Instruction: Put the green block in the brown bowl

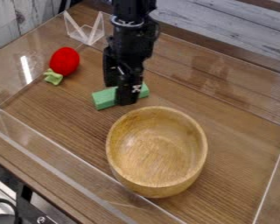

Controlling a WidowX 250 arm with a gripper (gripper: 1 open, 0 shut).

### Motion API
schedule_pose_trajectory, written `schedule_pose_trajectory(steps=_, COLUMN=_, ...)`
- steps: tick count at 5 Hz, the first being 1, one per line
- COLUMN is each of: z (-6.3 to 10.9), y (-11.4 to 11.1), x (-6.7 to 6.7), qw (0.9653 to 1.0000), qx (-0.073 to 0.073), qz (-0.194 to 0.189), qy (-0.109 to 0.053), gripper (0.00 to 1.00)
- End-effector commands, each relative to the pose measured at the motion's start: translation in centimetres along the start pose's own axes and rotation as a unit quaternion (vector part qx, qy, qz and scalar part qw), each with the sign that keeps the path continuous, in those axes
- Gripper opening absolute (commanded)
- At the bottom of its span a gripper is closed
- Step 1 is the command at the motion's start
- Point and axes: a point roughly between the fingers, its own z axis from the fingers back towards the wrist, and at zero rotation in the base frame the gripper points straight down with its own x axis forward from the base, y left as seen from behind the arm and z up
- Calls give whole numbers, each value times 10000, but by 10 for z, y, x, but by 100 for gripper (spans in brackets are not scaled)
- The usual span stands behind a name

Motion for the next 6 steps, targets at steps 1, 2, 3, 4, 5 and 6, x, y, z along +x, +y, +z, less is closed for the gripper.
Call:
schedule_pose_trajectory(steps=1, z=17, y=16, x=-8, qw=9991, qx=284, qz=-128, qy=-297, gripper=100)
schedule_pose_trajectory(steps=2, z=13, y=24, x=-9, qw=9980, qx=374, qz=-390, qy=-330, gripper=100)
schedule_pose_trajectory(steps=3, z=5, y=28, x=3, qw=9982, qx=396, qz=-324, qy=-310, gripper=100)
schedule_pose_trajectory(steps=4, z=-4, y=33, x=17, qw=9982, qx=439, qz=-275, qy=-303, gripper=100)
schedule_pose_trajectory(steps=5, z=-13, y=34, x=25, qw=9981, qx=441, qz=-282, qy=-333, gripper=100)
schedule_pose_trajectory(steps=6, z=-18, y=35, x=32, qw=9979, qx=426, qz=-274, qy=-407, gripper=100)
